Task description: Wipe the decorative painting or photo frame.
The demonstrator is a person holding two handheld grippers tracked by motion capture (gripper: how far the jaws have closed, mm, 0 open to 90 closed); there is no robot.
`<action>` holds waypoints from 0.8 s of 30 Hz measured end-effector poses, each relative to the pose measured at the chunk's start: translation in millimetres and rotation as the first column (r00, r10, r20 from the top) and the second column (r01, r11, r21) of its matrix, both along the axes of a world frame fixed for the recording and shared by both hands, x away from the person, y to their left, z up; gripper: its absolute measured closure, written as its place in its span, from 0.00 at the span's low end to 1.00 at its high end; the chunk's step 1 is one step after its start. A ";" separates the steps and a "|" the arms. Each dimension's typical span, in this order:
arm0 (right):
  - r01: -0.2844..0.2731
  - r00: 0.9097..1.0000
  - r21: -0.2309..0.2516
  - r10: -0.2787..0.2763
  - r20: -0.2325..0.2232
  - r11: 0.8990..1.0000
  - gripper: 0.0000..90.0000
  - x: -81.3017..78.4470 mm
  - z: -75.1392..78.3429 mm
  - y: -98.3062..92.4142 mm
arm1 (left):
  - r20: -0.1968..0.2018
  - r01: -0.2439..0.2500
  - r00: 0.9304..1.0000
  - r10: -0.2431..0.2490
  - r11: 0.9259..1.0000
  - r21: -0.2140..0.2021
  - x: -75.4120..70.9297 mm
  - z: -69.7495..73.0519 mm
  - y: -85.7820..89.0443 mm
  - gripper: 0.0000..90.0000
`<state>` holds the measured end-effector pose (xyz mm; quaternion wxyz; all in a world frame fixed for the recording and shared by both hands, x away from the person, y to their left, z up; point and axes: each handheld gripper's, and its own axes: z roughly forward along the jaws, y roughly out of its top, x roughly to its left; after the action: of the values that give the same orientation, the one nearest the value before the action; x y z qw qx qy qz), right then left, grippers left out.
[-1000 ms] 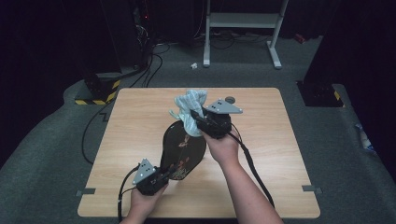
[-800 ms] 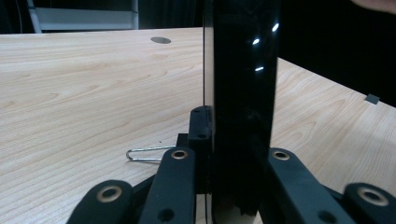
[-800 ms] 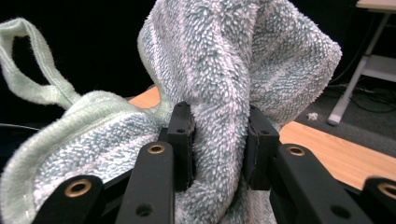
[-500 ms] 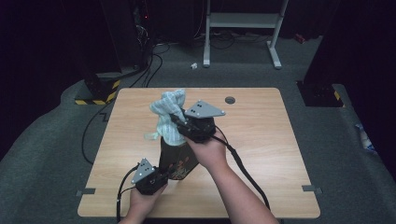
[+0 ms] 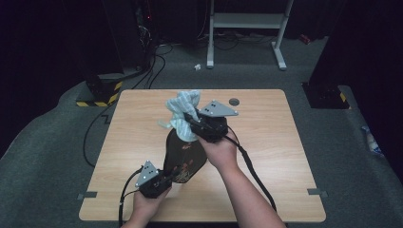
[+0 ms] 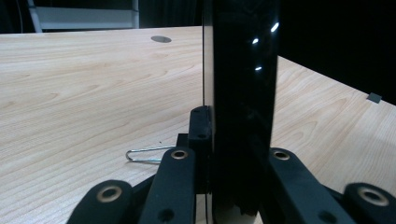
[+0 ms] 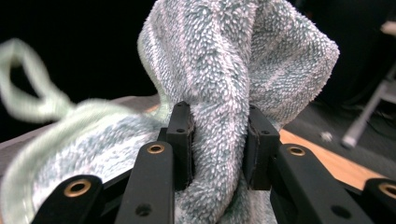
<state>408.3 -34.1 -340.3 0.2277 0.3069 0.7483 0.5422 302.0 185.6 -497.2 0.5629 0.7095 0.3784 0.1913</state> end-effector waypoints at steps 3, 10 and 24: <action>0.044 0.999 0.003 -0.044 -0.026 0.999 0.76 11.0 -11.4 -12.9 | -0.001 0.001 1.000 -0.001 1.000 -0.001 0.2 0.1 0.0 0.89; 0.107 0.991 0.028 -0.105 -0.078 0.994 0.76 25.3 -26.2 -35.0 | -0.003 0.001 1.000 -0.001 1.000 -0.001 0.4 0.3 -0.2 0.89; -0.005 1.000 0.024 0.005 0.007 1.000 0.76 -4.1 -5.1 -8.9 | -0.001 -0.001 1.000 0.001 1.000 0.007 0.4 0.3 -0.1 0.89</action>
<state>404.2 -43.0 -345.5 0.2250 0.3057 0.7419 0.5527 302.5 185.5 -497.0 0.5600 0.7113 0.3787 0.1926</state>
